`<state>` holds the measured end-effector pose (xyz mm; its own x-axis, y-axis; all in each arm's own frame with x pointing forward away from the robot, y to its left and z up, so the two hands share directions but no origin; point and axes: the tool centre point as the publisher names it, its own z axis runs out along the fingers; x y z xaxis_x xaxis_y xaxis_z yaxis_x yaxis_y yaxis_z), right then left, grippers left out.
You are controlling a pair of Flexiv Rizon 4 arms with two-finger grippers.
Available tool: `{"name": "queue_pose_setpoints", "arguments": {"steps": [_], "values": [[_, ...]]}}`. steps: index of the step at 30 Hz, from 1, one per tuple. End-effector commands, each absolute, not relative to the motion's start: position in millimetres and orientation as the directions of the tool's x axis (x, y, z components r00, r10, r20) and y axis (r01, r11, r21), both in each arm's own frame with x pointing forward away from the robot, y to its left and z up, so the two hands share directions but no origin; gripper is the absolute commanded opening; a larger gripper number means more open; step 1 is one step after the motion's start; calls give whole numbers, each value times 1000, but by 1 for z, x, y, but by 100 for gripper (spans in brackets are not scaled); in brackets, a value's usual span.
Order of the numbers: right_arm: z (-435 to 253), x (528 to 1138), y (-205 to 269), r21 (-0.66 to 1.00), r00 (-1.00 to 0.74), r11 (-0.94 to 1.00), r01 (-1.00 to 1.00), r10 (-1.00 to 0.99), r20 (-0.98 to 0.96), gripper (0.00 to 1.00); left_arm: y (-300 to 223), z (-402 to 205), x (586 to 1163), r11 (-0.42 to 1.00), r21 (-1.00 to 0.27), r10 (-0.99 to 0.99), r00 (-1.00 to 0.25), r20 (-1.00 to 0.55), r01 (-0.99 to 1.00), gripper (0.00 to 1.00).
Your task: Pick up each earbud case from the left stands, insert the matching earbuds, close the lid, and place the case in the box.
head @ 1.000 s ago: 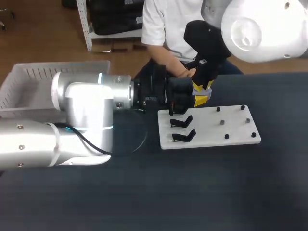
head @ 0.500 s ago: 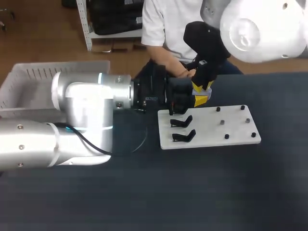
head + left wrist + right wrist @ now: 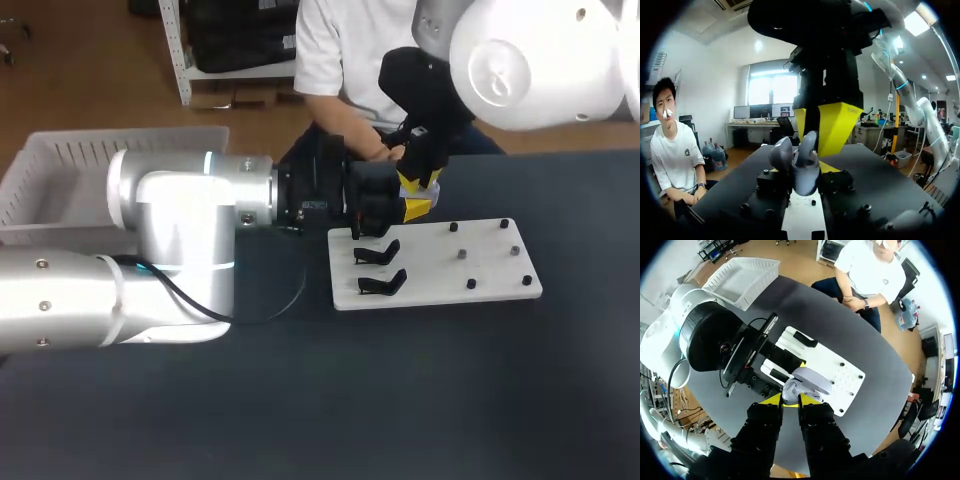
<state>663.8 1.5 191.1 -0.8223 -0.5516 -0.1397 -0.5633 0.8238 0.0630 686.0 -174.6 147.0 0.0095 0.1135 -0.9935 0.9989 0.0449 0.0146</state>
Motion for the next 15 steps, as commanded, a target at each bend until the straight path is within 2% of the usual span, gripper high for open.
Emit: {"name": "queue_pose_setpoints", "arguments": {"steps": [1, 14, 15], "values": [[189, 667, 4, 59, -822, 823, -565, -555, -129, 0, -175, 146, 685, 50, 20, 106, 15, -994, 999, 0], [187, 667, 4, 46, -822, 824, -565, -557, -120, 0, -175, 146, 685, 50, 20, 106, 15, -994, 999, 0], [187, 668, 4, 45, -822, 824, -564, -556, -121, 5, -175, 146, 685, 50, 20, 106, 15, -994, 999, 0]]}}
